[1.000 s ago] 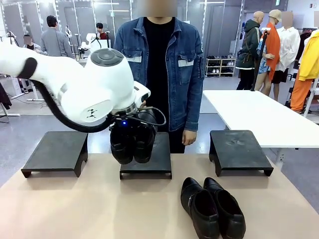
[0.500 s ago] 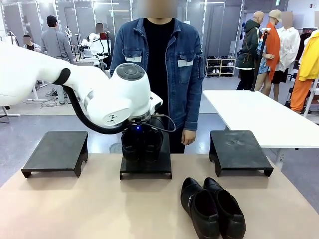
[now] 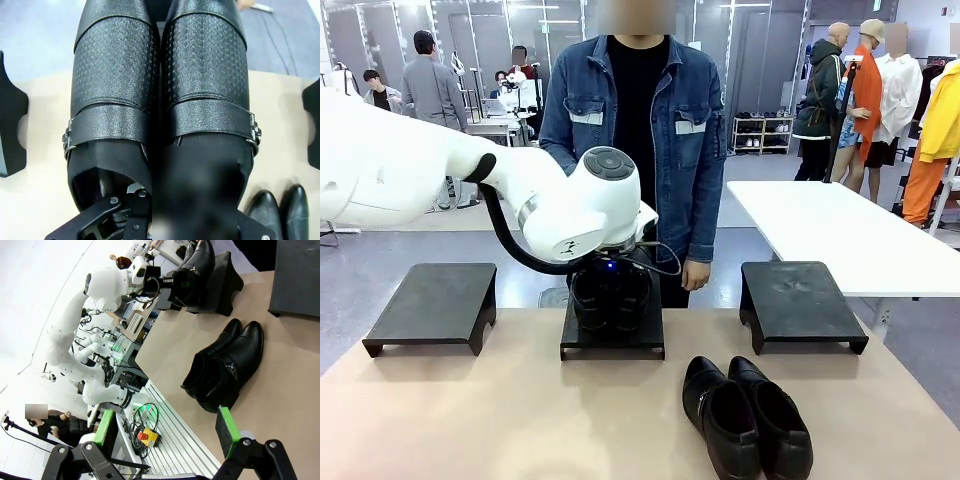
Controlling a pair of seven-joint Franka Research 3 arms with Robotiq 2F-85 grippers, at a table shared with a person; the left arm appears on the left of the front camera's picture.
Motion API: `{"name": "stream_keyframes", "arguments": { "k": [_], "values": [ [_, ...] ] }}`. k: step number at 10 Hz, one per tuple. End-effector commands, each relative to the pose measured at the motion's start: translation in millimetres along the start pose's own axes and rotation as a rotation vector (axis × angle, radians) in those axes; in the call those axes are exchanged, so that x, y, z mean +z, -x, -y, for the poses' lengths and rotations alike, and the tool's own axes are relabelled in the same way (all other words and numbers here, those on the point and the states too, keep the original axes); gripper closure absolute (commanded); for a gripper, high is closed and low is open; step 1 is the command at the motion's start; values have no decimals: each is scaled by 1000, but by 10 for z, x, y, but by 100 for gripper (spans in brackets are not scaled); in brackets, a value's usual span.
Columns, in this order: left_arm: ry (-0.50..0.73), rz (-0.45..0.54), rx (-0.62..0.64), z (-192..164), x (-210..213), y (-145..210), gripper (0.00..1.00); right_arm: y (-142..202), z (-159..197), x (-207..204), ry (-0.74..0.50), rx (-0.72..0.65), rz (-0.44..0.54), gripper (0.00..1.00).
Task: Place the shoes on the stand as instructed by the person.
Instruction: Pick up one pair of Shoes and place it on the Shoes Stand indicated by the person.
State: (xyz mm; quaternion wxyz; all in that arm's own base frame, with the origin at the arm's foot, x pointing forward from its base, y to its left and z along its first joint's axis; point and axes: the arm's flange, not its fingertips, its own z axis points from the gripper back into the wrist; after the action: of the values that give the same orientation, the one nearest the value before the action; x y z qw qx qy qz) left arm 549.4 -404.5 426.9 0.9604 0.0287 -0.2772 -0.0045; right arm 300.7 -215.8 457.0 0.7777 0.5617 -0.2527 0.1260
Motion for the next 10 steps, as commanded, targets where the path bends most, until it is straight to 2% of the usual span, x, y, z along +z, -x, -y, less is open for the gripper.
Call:
{"name": "stream_keyframes", "arguments": {
  "k": [1,9,10],
  "values": [
    [-16,33,25,62,-4,-76,93,-15,-5,9,-8,21,9,0],
    [0,4,31,65,-284,-56,93,-15,-5,9,-8,21,9,0],
    [0,-8,35,59,-286,-51,77,-15,-5,9,-8,21,9,0]
  ]
}}
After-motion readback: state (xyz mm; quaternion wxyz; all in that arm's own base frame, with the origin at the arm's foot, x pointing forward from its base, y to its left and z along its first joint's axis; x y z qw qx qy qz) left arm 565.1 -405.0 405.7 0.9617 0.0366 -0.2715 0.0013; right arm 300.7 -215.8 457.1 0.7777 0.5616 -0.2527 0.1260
